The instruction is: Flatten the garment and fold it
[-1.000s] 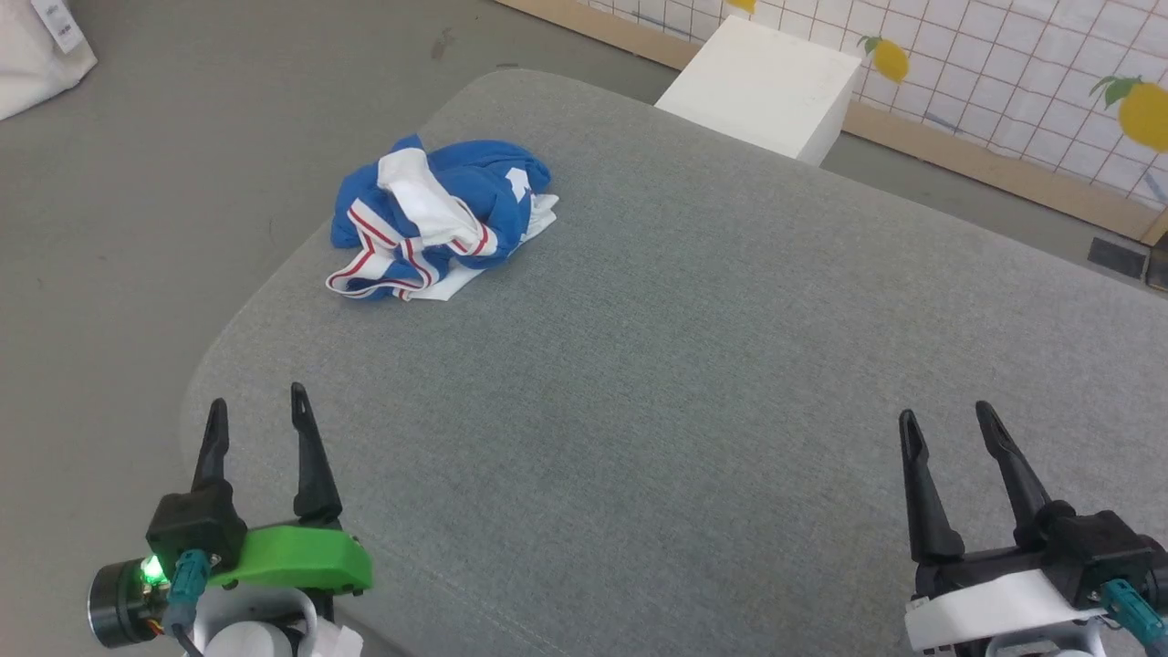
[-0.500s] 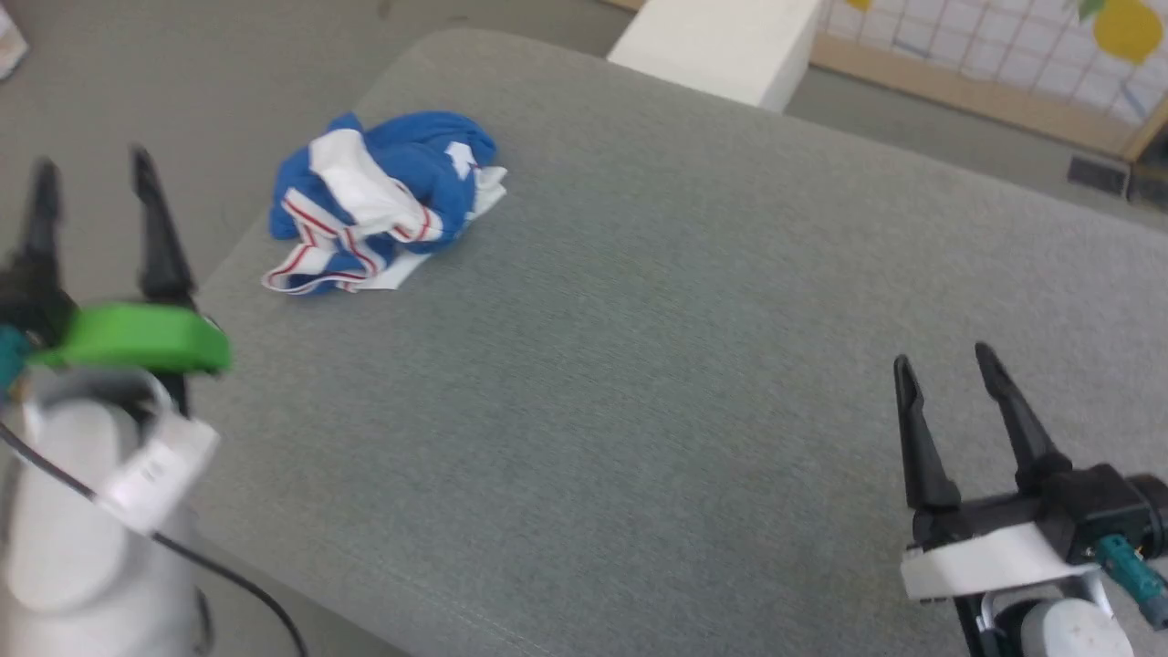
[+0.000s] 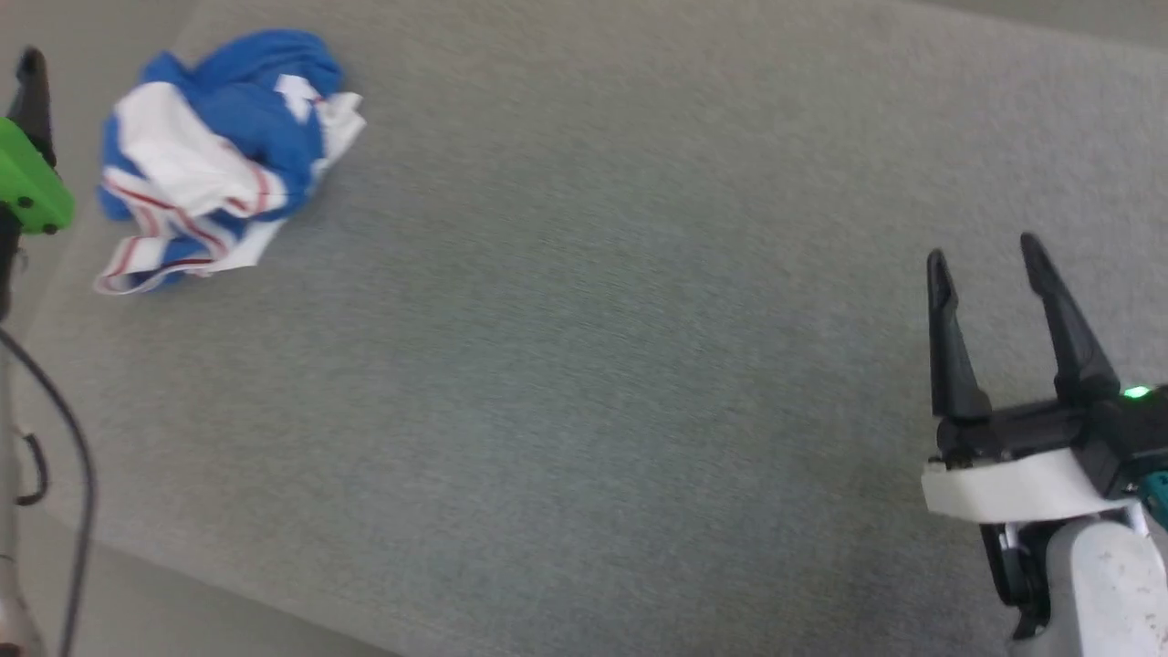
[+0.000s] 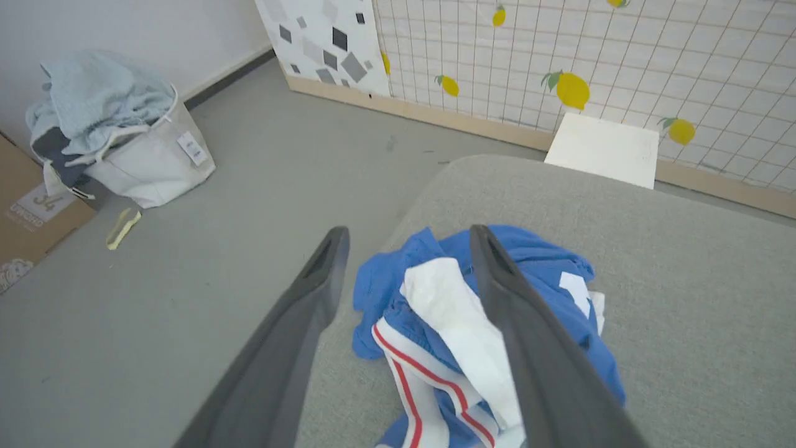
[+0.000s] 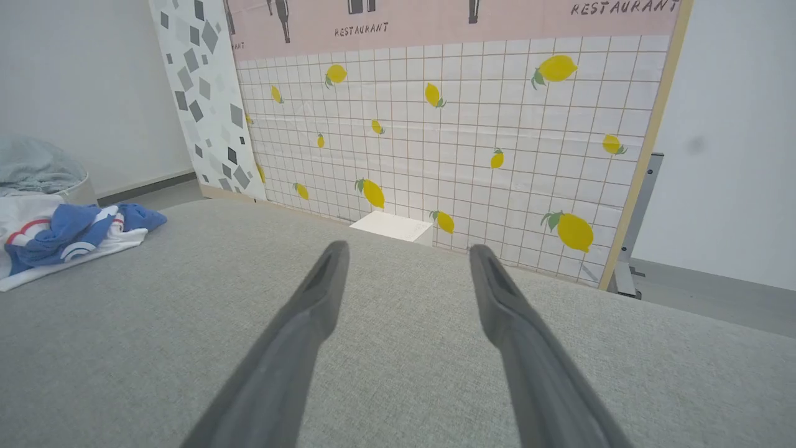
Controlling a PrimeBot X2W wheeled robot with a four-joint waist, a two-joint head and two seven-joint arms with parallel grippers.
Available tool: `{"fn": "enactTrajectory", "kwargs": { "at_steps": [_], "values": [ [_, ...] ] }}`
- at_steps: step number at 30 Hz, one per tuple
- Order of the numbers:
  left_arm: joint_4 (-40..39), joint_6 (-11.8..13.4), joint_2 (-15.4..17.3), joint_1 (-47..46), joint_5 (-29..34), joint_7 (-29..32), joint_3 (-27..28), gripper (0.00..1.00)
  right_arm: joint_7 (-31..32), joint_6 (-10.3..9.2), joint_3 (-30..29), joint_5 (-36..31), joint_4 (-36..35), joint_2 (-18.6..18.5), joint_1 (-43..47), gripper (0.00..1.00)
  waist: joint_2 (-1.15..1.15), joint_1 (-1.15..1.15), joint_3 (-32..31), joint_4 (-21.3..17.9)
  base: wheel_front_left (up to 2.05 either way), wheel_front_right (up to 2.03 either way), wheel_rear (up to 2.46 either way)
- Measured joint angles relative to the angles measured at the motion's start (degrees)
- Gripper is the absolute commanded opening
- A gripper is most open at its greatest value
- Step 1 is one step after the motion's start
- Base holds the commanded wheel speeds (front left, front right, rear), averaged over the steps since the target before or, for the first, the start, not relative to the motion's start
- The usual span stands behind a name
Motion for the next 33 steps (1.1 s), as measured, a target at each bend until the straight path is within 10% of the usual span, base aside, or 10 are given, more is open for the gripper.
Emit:
{"fn": "enactTrajectory", "kwargs": {
  "at_steps": [12,24,26,33],
  "values": [
    [-0.8,-0.3,15.1,-2.3,-26.0,27.1,-11.7,1.00,0.0,0.00,1.0,-1.1,-5.8,0.0,-4.1,1.00,0.00,0.00,9.7,-8.4,0.00,0.00,0.00],
    [2.8,-0.3,21.4,-2.5,-26.8,34.0,-18.4,1.00,0.0,0.00,1.4,-1.8,-8.0,-0.1,-4.8,1.00,0.01,-0.01,17.0,-15.0,0.00,0.00,0.00],
    [3.2,-0.3,21.8,-2.8,-26.9,33.8,-19.0,0.00,0.0,0.00,1.6,-2.1,-7.9,-0.1,-4.8,1.00,0.01,-0.01,17.4,-15.5,0.00,0.00,0.00],
    [4.2,-0.3,21.4,-3.5,-27.6,30.1,-21.7,0.00,0.0,0.00,1.4,-3.0,-6.9,-0.1,-4.8,1.00,0.01,-0.01,15.6,-15.4,0.00,0.00,0.00]
  ]
}}
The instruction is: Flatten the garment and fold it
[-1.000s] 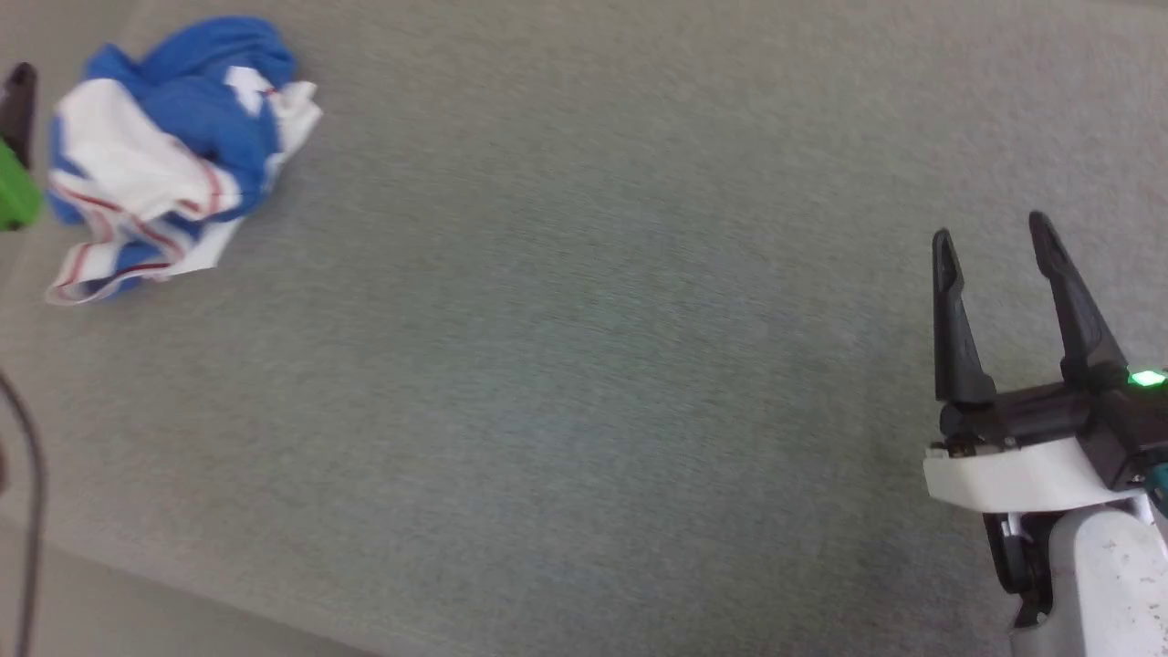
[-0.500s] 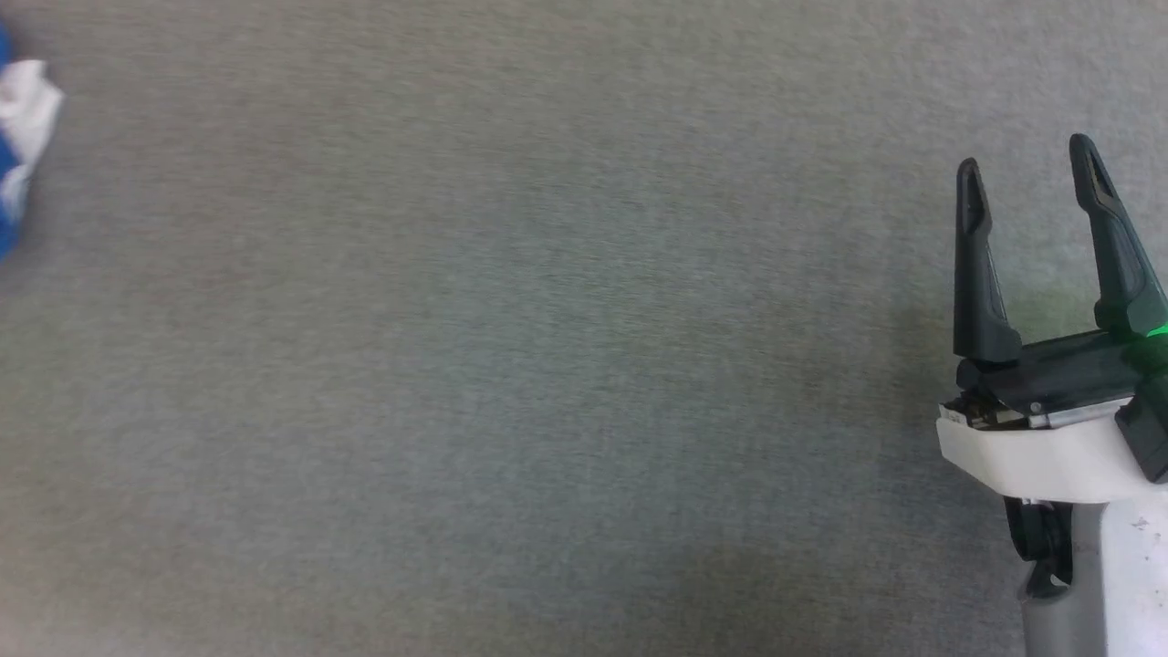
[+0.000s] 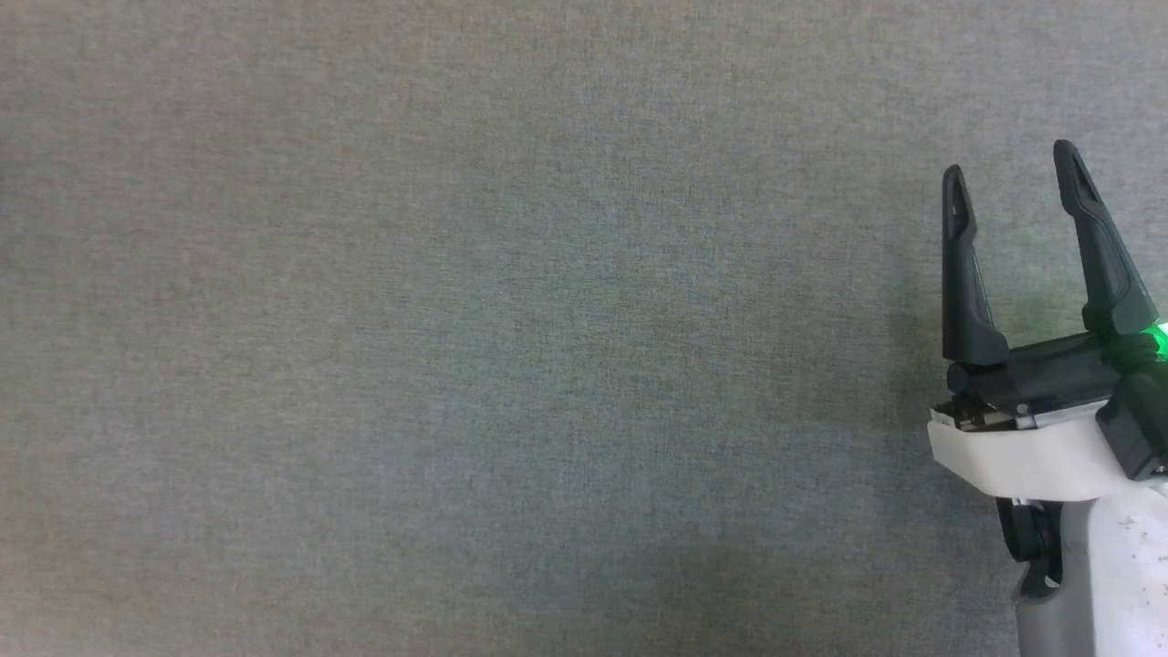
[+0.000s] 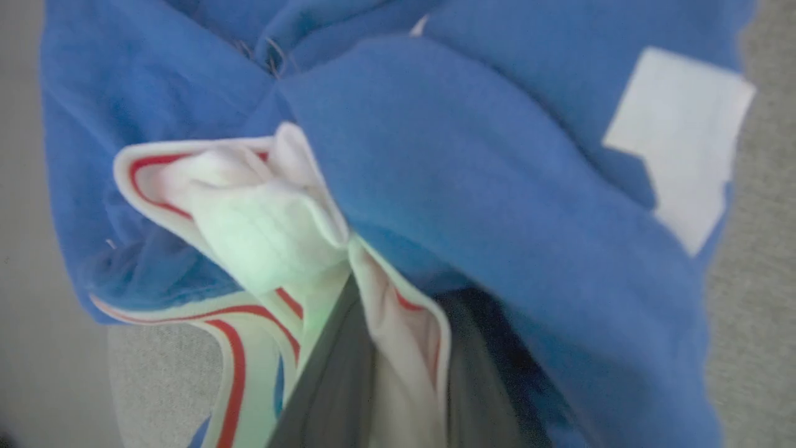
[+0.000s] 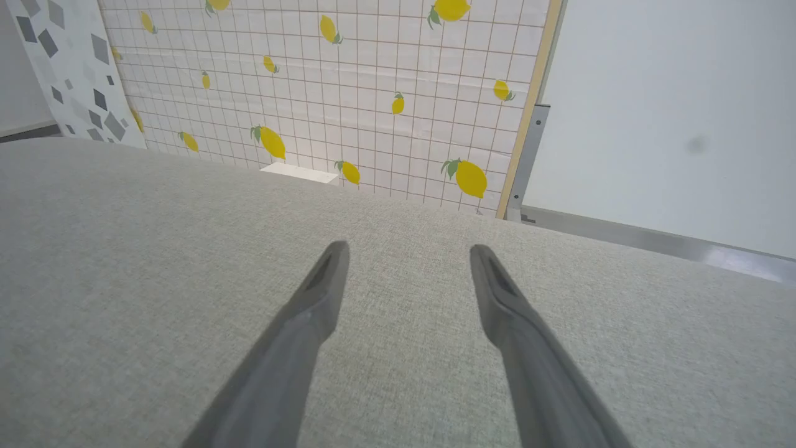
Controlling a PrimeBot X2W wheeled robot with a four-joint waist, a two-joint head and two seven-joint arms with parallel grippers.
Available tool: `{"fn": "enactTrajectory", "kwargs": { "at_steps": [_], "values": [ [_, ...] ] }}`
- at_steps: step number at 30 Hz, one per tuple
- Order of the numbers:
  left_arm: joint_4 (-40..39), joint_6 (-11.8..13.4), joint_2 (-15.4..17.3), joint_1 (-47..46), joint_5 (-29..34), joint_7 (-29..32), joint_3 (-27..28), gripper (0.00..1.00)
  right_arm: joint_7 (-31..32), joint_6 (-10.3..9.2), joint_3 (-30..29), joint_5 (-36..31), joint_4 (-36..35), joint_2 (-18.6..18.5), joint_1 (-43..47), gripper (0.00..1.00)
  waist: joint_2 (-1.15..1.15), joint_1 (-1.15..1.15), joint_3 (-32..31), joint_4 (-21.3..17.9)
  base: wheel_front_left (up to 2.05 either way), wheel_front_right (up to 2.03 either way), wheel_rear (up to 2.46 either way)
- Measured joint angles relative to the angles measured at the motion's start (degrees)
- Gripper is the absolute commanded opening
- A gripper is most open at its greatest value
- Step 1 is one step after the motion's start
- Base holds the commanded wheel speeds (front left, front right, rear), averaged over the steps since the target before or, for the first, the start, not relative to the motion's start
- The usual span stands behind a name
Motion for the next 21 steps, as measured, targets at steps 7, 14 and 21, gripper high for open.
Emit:
{"fn": "enactTrajectory", "kwargs": {
  "at_steps": [7,14,21],
  "values": [
    [-3.1,0.0,1.1,-0.4,1.9,-4.1,-7.0,0.00,0.0,0.00,0.0,0.6,2.0,0.0,1.0,1.00,0.00,0.00,-5.3,1.3,0.00,0.00,0.00],
    [-14.4,-0.1,4.1,-5.9,2.5,-5.5,-15.5,0.00,0.0,0.00,-0.4,3.1,4.1,0.0,3.9,1.00,0.00,0.00,-12.4,2.7,0.00,0.00,0.00],
    [-26.4,-0.1,4.1,-12.0,2.6,-5.6,-25.2,0.00,0.0,0.00,-0.7,5.2,5.3,0.0,6.0,1.00,0.00,0.00,-19.2,3.0,0.00,0.00,0.00]
  ]
}}
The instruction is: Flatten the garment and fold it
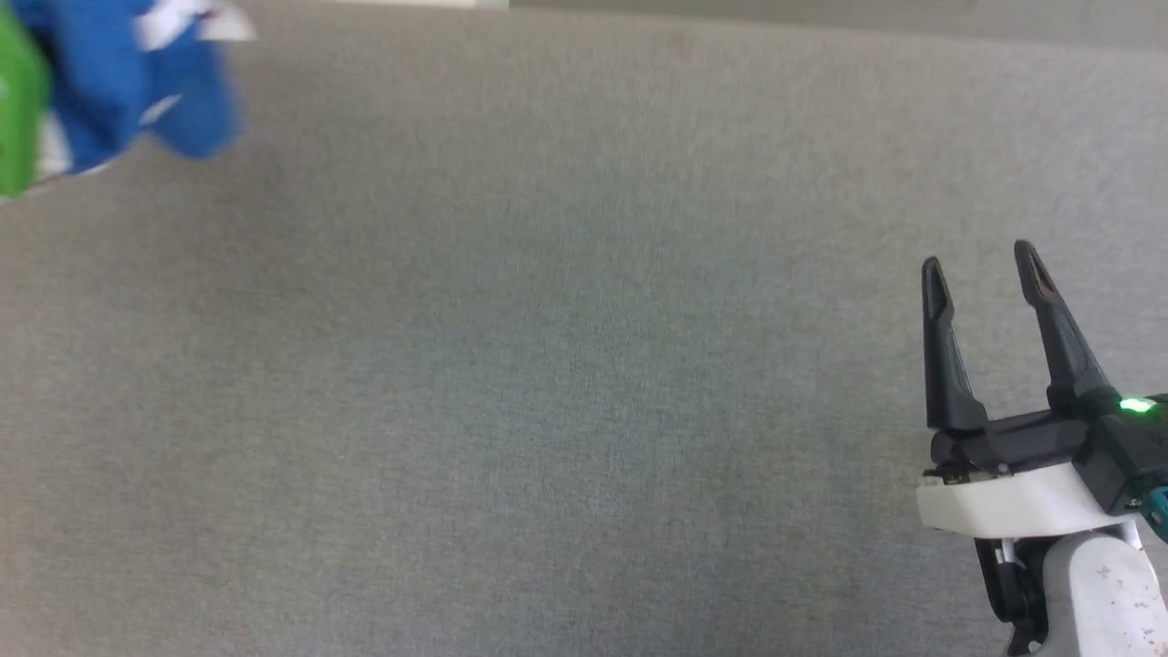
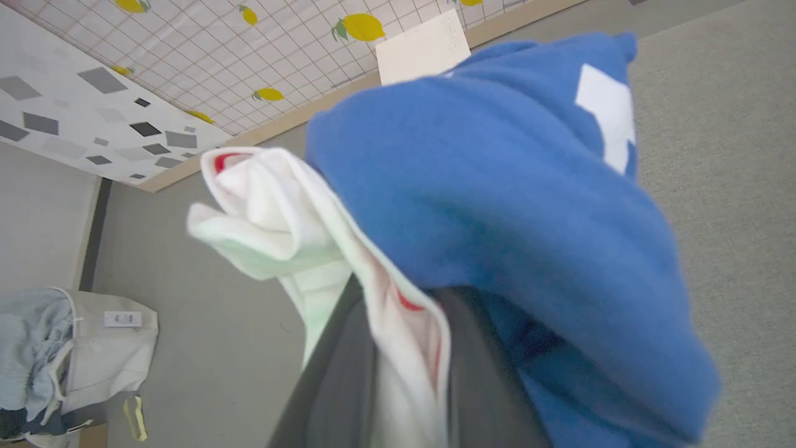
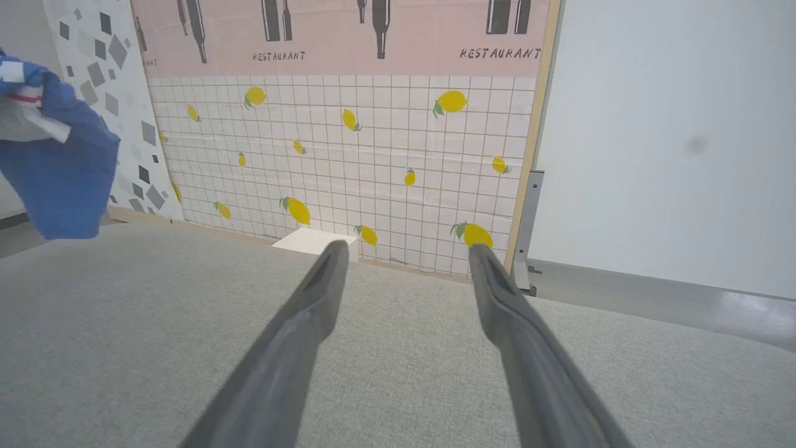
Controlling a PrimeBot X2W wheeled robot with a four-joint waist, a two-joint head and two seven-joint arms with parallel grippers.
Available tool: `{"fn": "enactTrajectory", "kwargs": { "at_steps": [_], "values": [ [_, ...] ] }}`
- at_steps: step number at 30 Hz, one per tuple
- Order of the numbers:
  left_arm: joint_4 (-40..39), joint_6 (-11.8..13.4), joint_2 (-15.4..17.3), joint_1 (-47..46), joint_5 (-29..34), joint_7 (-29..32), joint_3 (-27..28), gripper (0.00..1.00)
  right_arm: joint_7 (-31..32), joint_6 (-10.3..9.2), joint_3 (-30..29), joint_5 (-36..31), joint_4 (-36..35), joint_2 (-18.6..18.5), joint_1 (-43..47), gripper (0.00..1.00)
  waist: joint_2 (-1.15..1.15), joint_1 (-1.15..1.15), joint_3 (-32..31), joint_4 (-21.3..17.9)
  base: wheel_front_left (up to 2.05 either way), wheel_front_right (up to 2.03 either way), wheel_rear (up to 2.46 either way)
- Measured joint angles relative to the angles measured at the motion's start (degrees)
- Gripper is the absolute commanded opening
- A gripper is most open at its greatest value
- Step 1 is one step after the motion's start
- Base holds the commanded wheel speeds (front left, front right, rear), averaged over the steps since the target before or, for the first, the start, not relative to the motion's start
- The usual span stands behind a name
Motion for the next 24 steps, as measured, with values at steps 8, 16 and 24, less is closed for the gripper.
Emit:
{"fn": "enactTrajectory", "kwargs": {
  "at_steps": [8,16,24],
  "values": [
    [-8.5,0.0,-5.5,-2.9,-0.5,0.5,-9.0,0.00,0.0,0.00,0.7,1.7,0.6,0.0,0.5,1.00,0.00,0.00,-4.8,-3.6,0.00,0.00,0.00],
    [-8.7,0.0,-12.7,-2.6,-2.1,-2.5,-17.6,0.00,0.0,0.00,0.1,2.6,1.4,0.0,1.2,1.00,0.00,0.00,-6.2,-11.0,0.00,0.00,0.00],
    [-7.2,0.0,-19.2,2.0,-3.8,-6.1,-27.1,0.00,0.0,0.00,-0.8,3.5,2.0,0.0,2.2,1.00,0.00,0.00,-6.5,-17.8,0.00,0.00,0.00]
  ]
}}
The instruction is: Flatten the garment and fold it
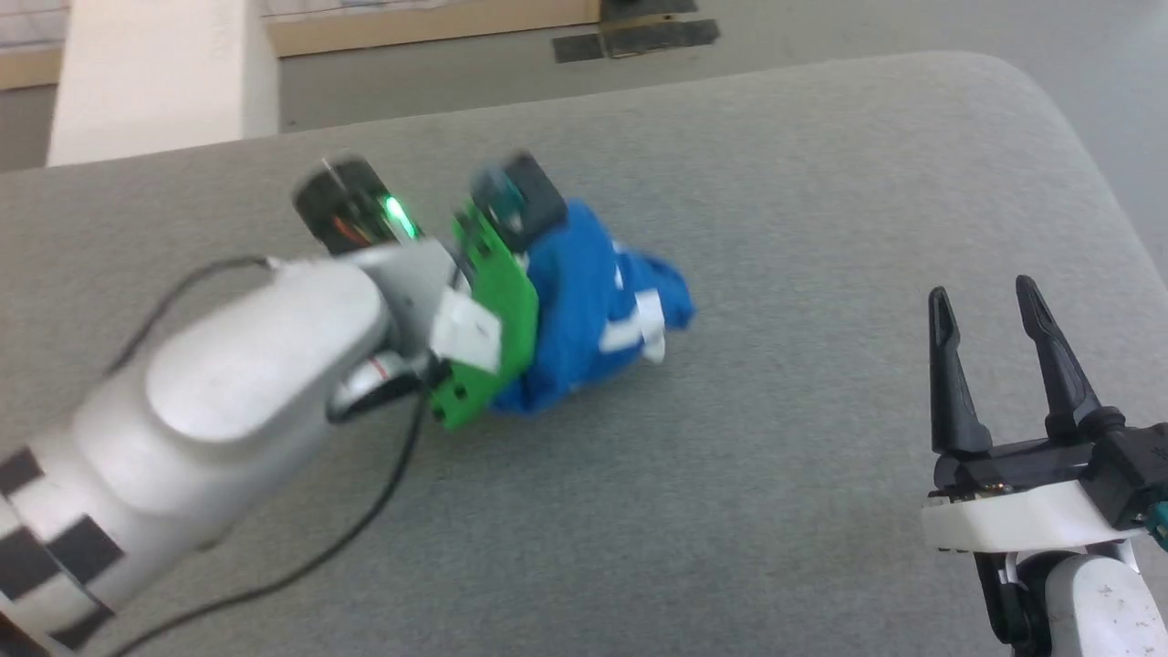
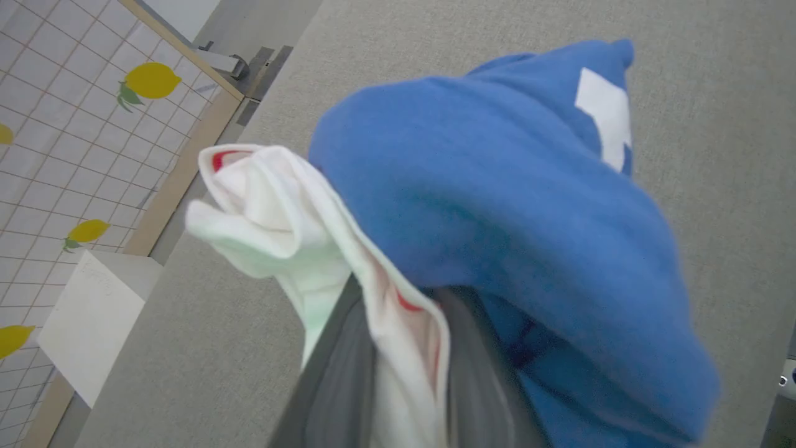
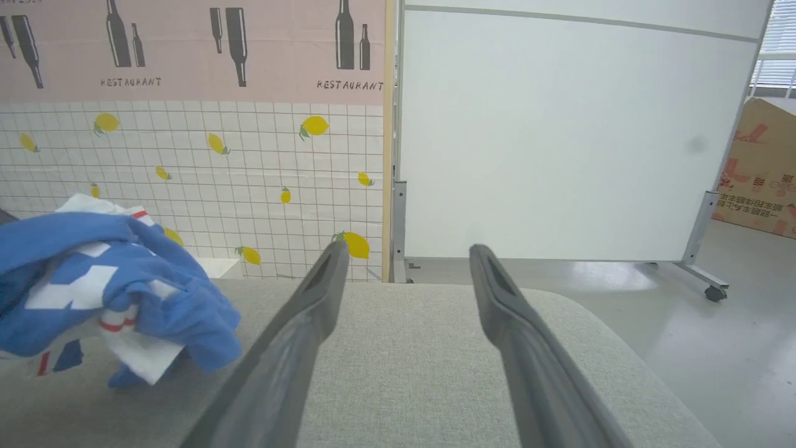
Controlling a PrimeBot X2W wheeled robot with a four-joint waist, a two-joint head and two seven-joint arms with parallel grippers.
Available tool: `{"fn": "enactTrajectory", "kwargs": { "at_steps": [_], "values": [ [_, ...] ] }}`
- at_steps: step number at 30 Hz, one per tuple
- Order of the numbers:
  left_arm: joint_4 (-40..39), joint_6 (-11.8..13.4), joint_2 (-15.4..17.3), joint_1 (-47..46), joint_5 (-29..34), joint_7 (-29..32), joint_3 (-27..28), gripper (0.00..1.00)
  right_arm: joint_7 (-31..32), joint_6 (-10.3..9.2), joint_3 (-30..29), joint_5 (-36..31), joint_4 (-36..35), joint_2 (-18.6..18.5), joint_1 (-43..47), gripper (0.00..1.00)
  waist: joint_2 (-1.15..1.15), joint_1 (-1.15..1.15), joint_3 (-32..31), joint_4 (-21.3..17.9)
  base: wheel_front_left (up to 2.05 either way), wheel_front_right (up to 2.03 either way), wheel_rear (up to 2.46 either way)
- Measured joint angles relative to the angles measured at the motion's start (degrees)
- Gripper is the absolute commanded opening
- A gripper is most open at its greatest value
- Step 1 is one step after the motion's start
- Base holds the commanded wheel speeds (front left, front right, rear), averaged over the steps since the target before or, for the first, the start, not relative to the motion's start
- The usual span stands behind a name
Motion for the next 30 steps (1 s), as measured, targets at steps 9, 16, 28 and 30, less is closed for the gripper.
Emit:
{"fn": "enactTrajectory", "kwargs": {
  "at_steps": [9,16,28,30],
  "values": [
    [-0.4,0.0,-4.4,14.3,3.8,3.0,-1.9,0.00,0.0,0.00,0.5,0.6,0.8,0.0,0.0,1.00,0.00,0.00,2.3,-1.9,0.00,0.00,0.00],
    [-1.7,0.1,-7.6,21.9,6.7,4.7,-0.9,0.00,0.0,0.00,0.7,0.4,2.0,0.0,-0.1,1.00,0.00,0.00,2.3,-0.6,0.00,0.00,0.00],
    [3.7,3.0,-10.0,21.8,9.6,-21.9,4.7,1.00,0.0,0.00,-0.9,-0.6,3.2,0.0,3.3,1.00,0.00,0.00,-3.4,2.6,0.00,0.00,0.00],
    [3.5,5.2,-10.1,21.7,10.6,-25.7,6.6,1.00,0.0,0.00,-1.0,-0.6,3.2,0.0,3.7,1.00,-0.01,0.00,-4.3,3.4,0.00,0.00,0.00]
  ]
}}
